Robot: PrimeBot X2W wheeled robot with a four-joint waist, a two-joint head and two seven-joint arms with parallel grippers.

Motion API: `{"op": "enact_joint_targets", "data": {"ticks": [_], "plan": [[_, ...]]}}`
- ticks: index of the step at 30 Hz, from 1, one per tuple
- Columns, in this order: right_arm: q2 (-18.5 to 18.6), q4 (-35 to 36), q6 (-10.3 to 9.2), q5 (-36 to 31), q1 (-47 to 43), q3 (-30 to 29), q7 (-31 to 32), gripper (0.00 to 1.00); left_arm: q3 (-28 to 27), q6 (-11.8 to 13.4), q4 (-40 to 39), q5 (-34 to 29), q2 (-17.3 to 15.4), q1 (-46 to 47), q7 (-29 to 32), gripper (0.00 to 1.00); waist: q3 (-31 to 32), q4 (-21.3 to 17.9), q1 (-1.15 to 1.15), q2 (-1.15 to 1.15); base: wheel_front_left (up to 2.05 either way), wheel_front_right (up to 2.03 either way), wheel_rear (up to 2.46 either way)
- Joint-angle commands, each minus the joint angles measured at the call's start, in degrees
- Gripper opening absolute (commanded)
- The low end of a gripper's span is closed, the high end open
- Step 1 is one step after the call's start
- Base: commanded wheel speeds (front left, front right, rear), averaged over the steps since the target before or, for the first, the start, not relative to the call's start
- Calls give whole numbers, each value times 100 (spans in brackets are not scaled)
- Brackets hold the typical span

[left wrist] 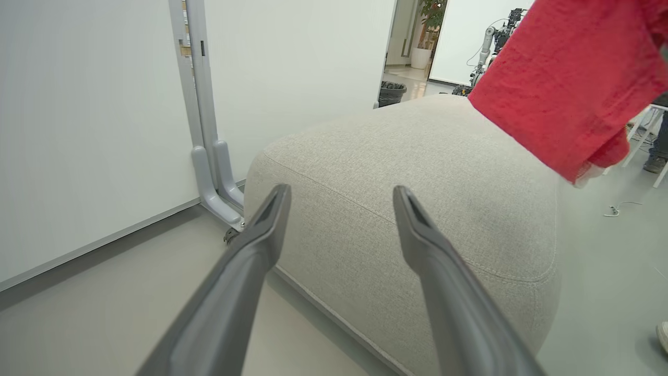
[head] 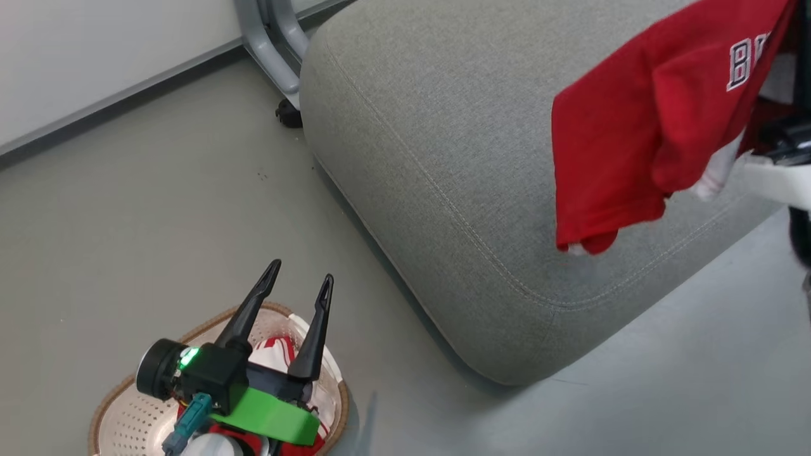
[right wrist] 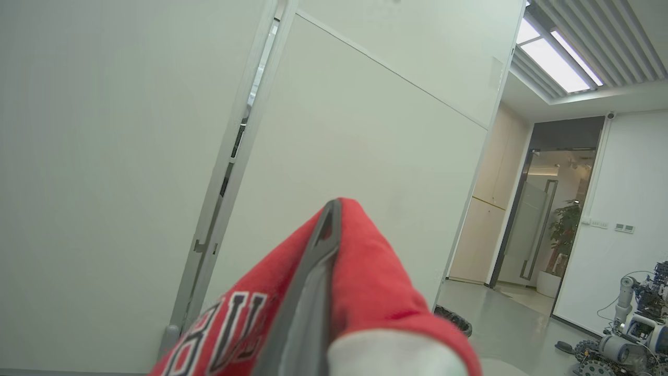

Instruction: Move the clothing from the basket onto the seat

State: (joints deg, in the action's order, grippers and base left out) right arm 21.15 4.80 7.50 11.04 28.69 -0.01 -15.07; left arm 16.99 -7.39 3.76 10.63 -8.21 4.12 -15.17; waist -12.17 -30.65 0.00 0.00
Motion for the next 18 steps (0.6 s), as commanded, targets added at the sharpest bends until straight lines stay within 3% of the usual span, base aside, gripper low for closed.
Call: {"op": "enact_joint_targets", "data": {"ticks": [1, 10, 18], "plan": [[59, -109, -1, 87, 262, -36, -16, 0, 23, -17, -17, -15, -119, 133, 3, 100, -584, 231, 0, 0, 0, 0, 0], [364, -1435, -2, 532, 2020, -351, -16, 0, 295, -17, -34, -106, -555, 661, 2, 100, -1553, 582, 0, 0, 0, 0, 0], [457, -2574, -2, 621, 2867, -571, -16, 0, 644, -17, 36, -247, -778, 1175, 2, 100, -2223, 1008, 0, 0, 0, 0, 0]]}}
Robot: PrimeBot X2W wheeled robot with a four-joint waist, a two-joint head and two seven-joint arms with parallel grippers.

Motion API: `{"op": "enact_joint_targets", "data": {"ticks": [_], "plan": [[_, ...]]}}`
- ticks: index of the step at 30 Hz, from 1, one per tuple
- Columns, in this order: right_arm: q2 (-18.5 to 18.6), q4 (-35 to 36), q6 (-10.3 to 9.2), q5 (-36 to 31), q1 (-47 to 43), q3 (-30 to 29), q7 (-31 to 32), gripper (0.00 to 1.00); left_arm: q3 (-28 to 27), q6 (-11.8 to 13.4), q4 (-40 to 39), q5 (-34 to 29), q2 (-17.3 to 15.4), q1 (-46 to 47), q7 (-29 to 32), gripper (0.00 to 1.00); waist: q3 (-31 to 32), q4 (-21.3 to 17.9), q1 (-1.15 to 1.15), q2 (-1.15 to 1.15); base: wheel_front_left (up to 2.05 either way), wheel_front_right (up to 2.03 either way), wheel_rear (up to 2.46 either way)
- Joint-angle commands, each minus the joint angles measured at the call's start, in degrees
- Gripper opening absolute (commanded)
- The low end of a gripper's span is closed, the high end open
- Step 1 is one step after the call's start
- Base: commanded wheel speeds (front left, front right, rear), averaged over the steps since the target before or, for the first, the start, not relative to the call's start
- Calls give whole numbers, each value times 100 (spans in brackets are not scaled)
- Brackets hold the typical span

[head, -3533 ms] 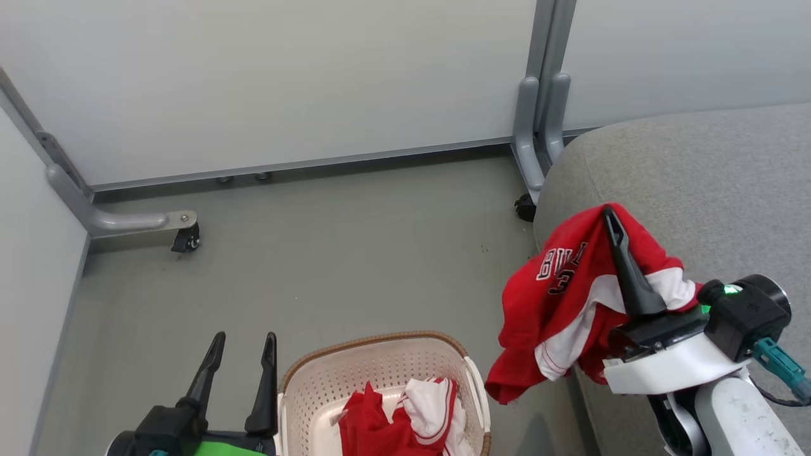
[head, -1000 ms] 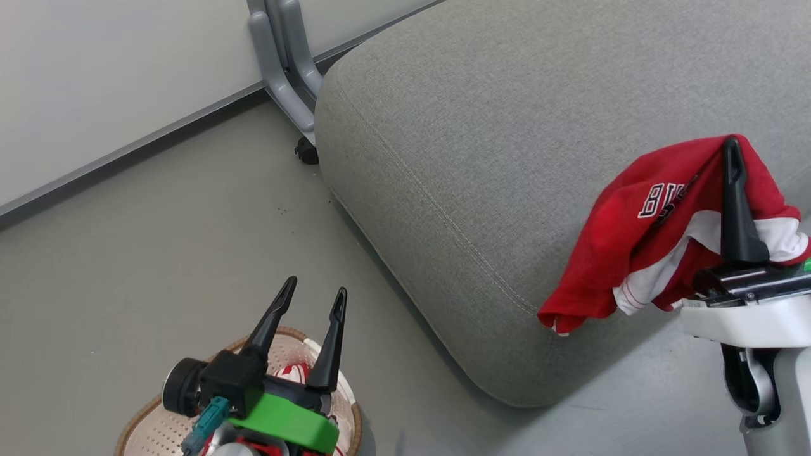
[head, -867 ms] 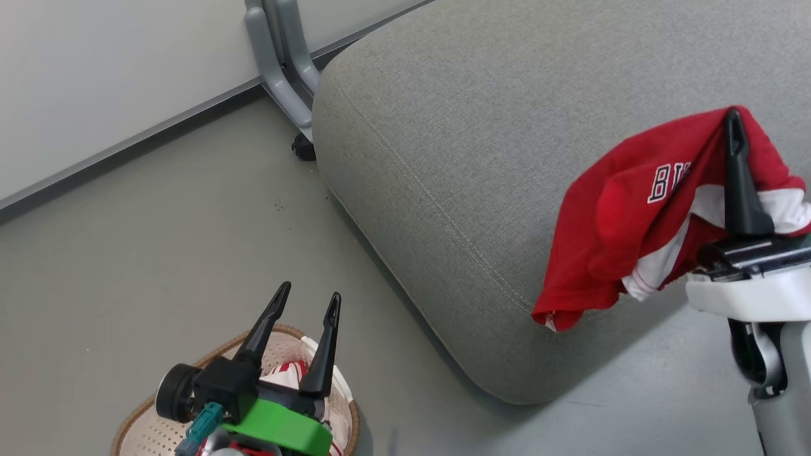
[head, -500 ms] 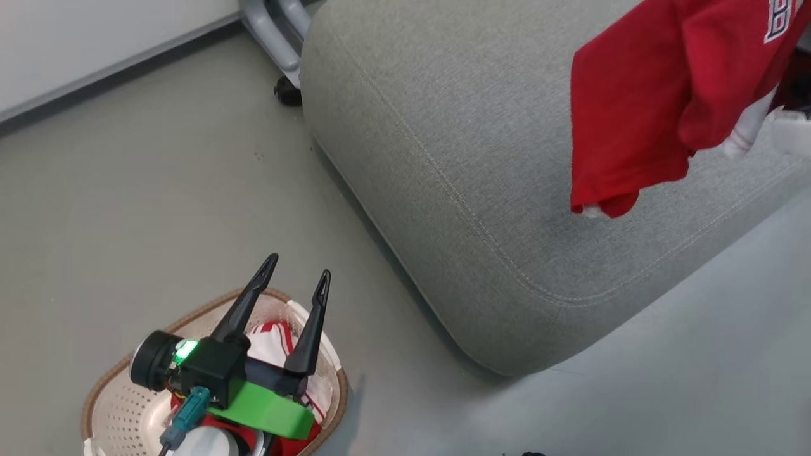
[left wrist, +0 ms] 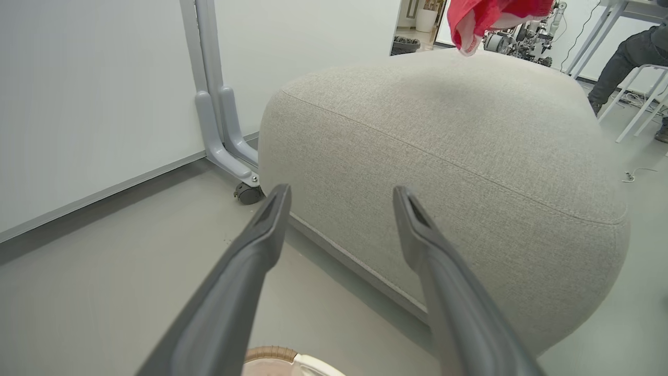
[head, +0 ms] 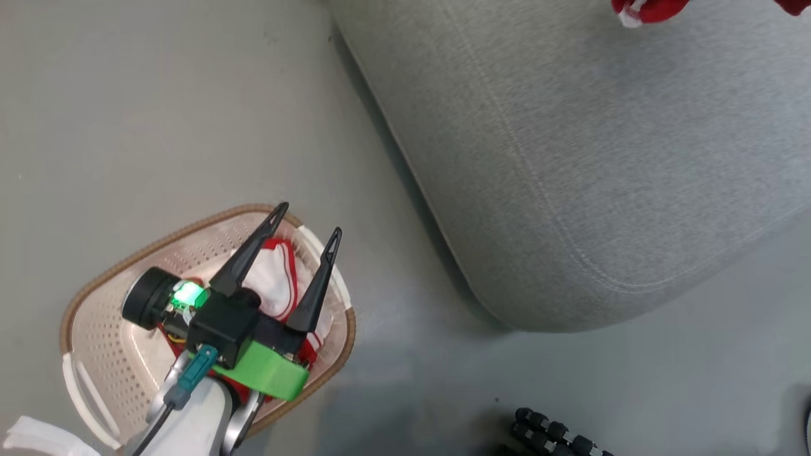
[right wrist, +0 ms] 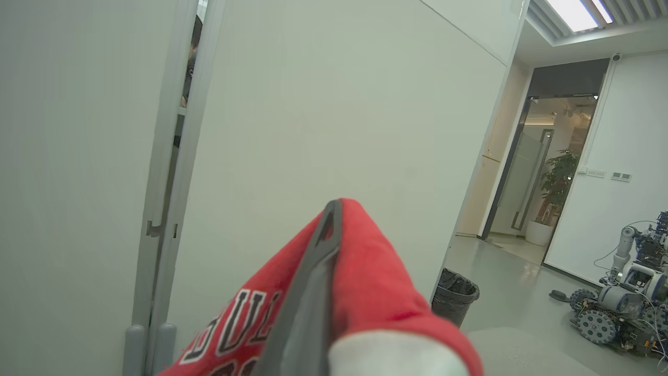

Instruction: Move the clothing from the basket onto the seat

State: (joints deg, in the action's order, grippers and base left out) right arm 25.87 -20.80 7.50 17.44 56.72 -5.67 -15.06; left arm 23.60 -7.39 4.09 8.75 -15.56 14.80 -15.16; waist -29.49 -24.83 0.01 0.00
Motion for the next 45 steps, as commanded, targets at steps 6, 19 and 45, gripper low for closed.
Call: {"op": "enact_joint_targets", "data": {"ticks": [6, 19, 45], "plan": [[-85, -775, -2, -166, 190, -121, -18, 0, 220, -17, -20, -103, -15, 434, 1, 100, -765, 779, -1, 0, 0, 0, 0], [-282, -3014, -2, 566, 39, 920, -18, 0, 302, -18, 44, -131, 86, 443, 1, 100, -887, 992, -1, 0, 0, 0, 0], [242, -4199, -3, 2892, -541, 3553, 1240, 100, 29, -18, 255, 82, 732, -176, 2, 100, 999, 831, -1, 0, 0, 0, 0]]}}
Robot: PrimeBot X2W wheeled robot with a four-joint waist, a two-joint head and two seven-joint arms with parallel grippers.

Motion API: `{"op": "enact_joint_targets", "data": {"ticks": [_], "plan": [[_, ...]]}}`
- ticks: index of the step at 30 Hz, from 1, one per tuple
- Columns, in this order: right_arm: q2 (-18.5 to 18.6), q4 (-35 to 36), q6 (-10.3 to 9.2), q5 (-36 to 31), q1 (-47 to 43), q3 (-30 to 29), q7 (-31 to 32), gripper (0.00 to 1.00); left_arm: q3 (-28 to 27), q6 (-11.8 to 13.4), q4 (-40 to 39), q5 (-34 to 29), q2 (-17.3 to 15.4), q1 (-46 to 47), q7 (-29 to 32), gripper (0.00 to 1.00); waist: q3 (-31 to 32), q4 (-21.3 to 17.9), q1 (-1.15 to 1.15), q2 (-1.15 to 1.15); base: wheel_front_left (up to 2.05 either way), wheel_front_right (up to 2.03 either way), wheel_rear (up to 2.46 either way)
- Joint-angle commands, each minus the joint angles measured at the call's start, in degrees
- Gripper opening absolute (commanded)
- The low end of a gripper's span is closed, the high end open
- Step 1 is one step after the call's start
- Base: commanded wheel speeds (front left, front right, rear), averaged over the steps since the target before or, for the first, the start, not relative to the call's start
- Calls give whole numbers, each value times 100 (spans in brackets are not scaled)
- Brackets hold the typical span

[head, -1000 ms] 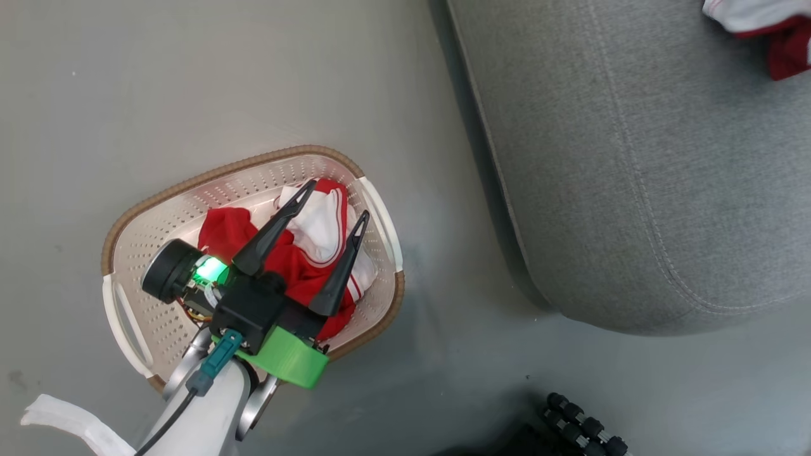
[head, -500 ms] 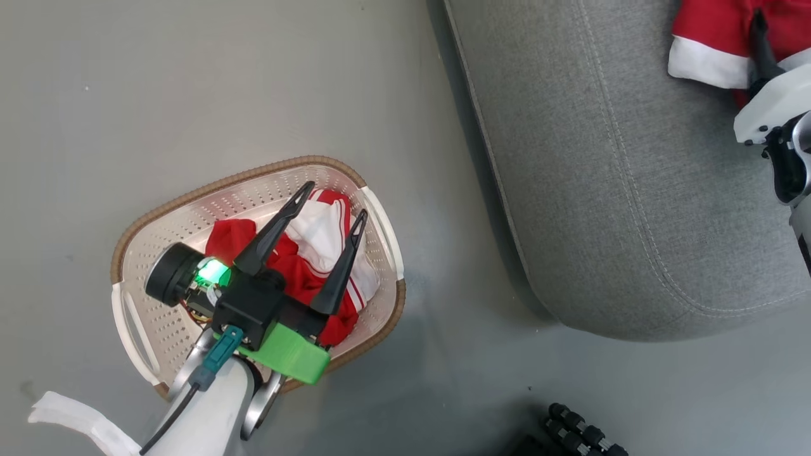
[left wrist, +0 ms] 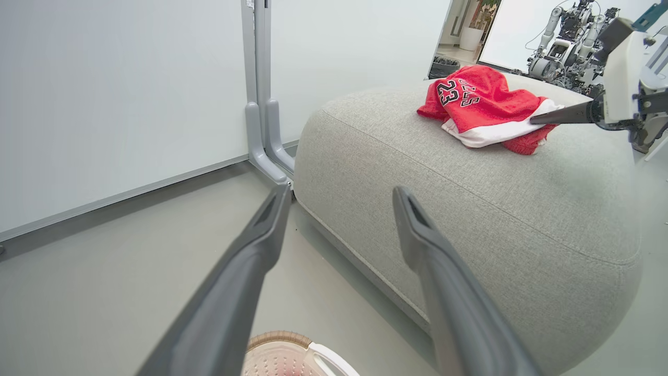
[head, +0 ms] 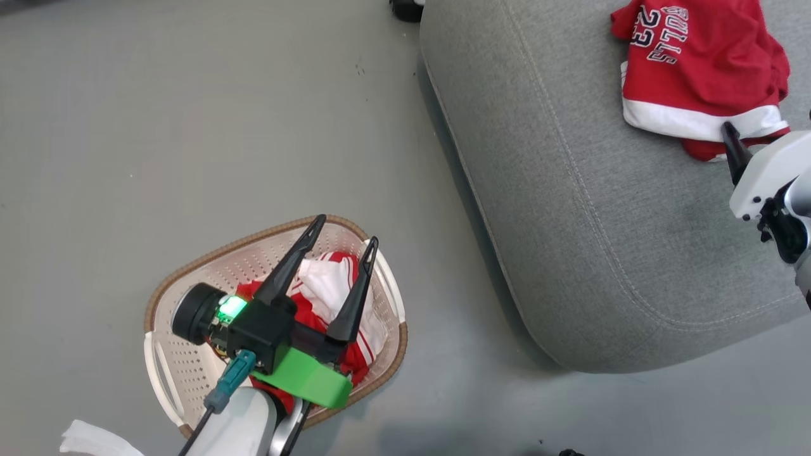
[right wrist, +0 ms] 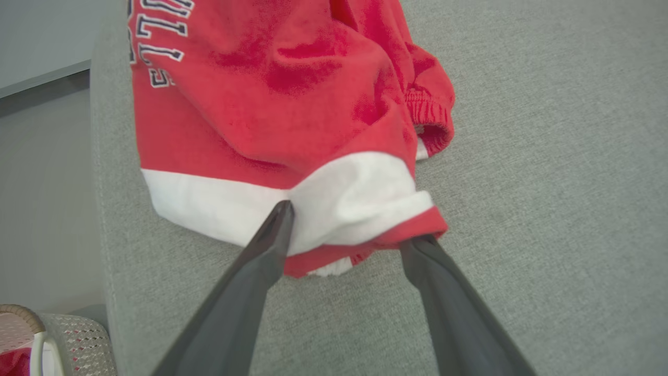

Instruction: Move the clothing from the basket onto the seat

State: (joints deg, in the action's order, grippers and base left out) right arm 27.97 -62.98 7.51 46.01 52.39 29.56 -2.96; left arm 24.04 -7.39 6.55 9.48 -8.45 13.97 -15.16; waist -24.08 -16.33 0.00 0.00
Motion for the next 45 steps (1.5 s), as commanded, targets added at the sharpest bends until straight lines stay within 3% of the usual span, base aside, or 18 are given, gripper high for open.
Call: {"op": "enact_joint_targets", "data": {"ticks": [1, 6, 14, 16, 20, 25, 30, 38, 45], "plan": [[73, 61, -4, 134, -177, 108, 127, 100, -45, -18, 12, 20, 57, -144, 2, 100, 578, -18, 0, 0, 0, 0, 0], [295, 382, -4, 285, -421, 543, -17, 100, -187, -18, -22, 43, 231, -446, 2, 100, 1124, -51, 0, 0, 0, 0, 0], [680, 1509, -3, 585, -830, 925, -1127, 100, -659, -18, -183, 121, 462, -1068, 2, 100, 1959, 34, 0, 0, 0, 0, 0], [795, 1911, -3, 584, -941, 853, -1212, 100, -802, -18, -233, 113, 506, -1169, 2, 100, 2066, 85, 0, 0, 0, 0, 0], [807, 3052, -3, 256, -1430, 99, -1220, 100, -1113, -18, -275, 37, 525, -1351, 2, 100, 2243, 255, 0, 0, 0, 0, 0], [438, 4381, -3, -459, -2448, -800, -1224, 100, -1414, -17, -294, 58, 549, -1524, 2, 100, 2430, 547, 0, 0, 0, 0, 0], [-79, 5220, -3, -1131, -3409, -1099, -1225, 100, -1579, -18, -297, 239, 550, -1669, 3, 100, 2551, 851, 0, 0, 0, 0, 0], [-883, 5576, -3, -1857, -4514, -1247, -1226, 100, -1736, -9, -137, 365, 551, -1895, 2, 100, 2685, 1328, 0, 0, 0, 0, 0], [-1345, 5724, -3, -2202, -5098, -1473, -1226, 100, -1726, 87, -72, 418, 551, -2087, 2, 100, 2777, 1568, 0, 0, 0, 0, 0]]}}
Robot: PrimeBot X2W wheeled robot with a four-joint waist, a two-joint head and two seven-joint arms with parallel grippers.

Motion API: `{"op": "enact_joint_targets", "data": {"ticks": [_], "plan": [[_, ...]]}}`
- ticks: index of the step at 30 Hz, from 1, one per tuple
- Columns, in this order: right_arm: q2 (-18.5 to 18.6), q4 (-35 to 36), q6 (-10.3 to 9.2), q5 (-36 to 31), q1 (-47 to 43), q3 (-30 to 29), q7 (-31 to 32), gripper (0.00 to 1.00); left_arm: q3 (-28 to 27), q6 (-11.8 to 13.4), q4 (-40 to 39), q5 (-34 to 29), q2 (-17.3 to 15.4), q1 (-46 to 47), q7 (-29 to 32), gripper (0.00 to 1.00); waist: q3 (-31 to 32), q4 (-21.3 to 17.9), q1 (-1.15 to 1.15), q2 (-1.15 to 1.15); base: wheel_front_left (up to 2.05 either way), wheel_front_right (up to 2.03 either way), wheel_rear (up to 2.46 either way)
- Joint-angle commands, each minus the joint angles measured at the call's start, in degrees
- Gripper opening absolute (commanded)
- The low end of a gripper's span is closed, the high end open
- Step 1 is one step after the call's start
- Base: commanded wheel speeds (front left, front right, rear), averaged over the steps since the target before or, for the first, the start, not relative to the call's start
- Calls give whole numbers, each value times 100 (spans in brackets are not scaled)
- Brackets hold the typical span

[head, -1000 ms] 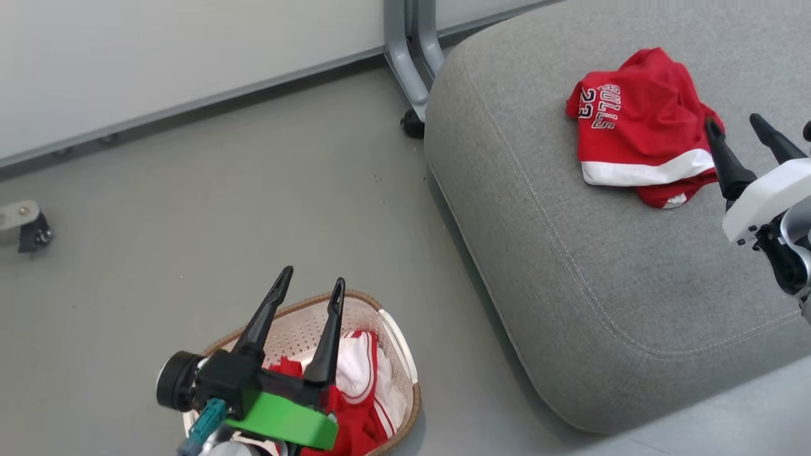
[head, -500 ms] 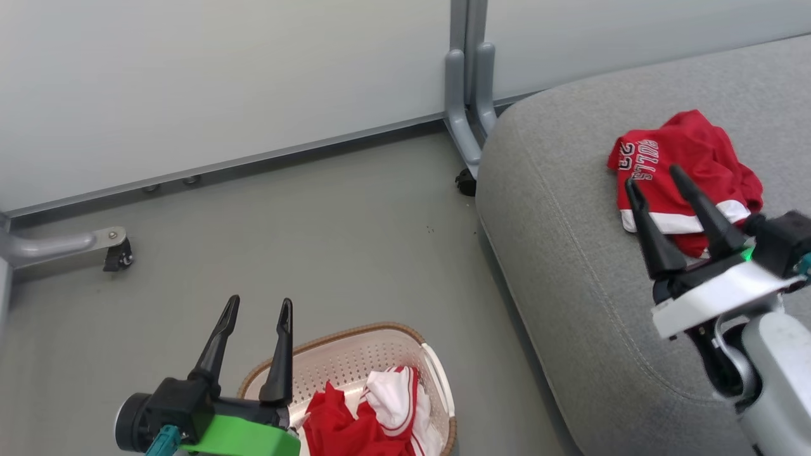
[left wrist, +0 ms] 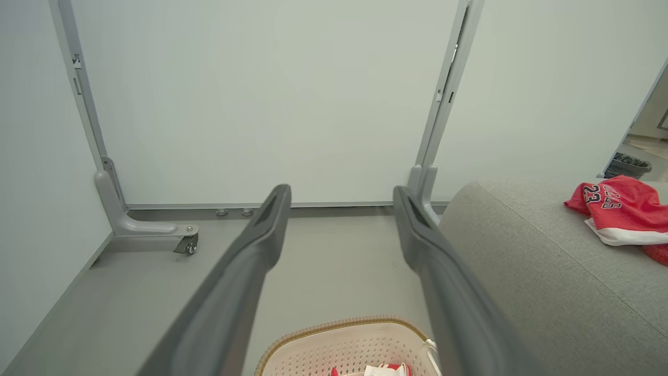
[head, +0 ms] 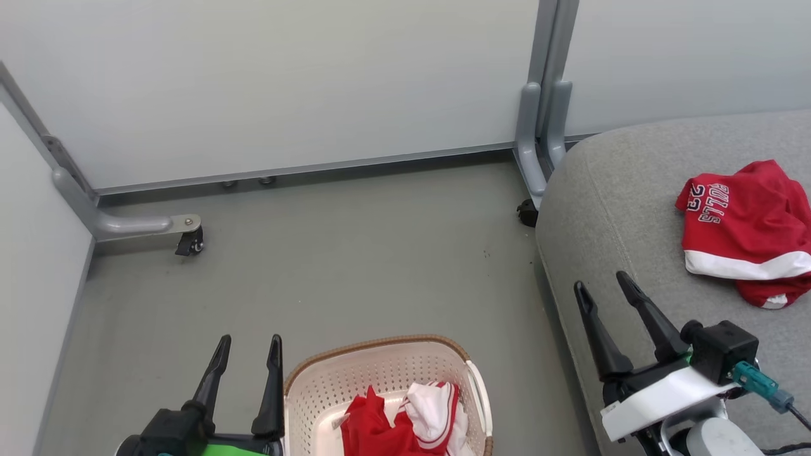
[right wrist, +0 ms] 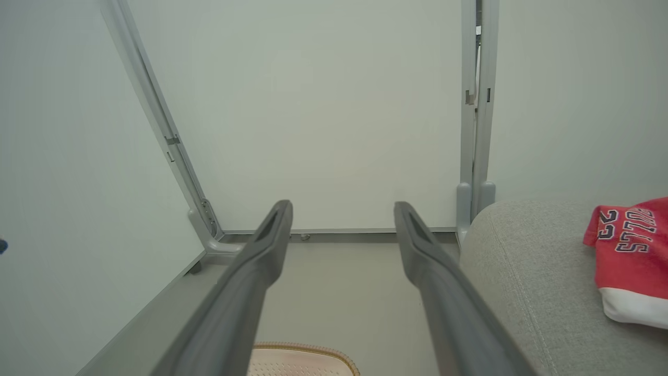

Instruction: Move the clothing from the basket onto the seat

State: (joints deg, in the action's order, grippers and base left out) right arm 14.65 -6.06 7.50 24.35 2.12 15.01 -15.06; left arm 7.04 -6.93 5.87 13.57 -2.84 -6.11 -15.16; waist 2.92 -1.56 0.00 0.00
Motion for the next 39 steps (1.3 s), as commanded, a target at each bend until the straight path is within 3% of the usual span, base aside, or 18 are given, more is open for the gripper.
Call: {"op": "enact_joint_targets", "data": {"ticks": [1, 16, 39], "plan": [[-55, 49, -2, -89, -113, -45, -16, 100, -27, 33, -10, 17, -11, -92, 2, 100, 77, 101, 0, 0, 0, 0, 0], [-276, 61, -2, -384, -273, -423, -17, 100, 42, 155, -130, -96, -10, -114, 2, 100, 66, 87, 0, 0, 0, 0, 0], [-288, 44, -2, -309, -263, -503, -17, 100, 37, 67, 178, 54, -11, -130, 1, 100, 13, -40, 0, 0, 0, 0, 0]]}}
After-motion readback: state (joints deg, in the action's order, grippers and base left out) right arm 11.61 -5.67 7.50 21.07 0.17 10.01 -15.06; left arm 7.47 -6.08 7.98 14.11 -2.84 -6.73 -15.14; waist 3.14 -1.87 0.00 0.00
